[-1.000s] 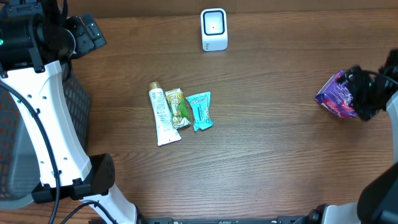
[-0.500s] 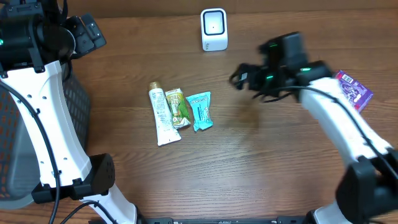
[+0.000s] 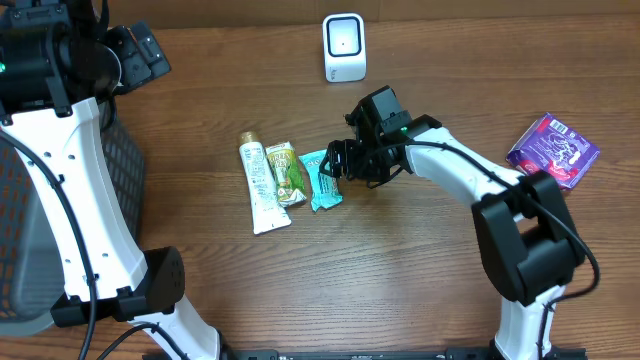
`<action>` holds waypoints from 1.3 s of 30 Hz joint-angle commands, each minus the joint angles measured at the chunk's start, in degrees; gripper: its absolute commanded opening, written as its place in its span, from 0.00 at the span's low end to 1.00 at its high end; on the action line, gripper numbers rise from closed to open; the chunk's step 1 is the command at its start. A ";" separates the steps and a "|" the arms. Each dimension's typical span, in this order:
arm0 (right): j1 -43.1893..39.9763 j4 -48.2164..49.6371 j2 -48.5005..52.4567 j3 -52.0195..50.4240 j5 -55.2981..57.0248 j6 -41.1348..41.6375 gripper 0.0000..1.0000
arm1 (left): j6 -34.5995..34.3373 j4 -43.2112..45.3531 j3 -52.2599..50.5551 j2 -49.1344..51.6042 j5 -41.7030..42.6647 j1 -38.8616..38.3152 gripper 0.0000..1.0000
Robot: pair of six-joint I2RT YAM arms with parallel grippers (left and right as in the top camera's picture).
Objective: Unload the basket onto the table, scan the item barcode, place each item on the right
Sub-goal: 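Carry the purple pack to the table's right side and release it, then grasp the mint-green wipes pack with the right gripper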
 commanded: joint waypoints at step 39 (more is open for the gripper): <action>0.09 -10.47 -10.21 1.16 32.63 3.56 0.04 | -0.83 -0.09 -0.07 0.24 0.24 0.22 1.00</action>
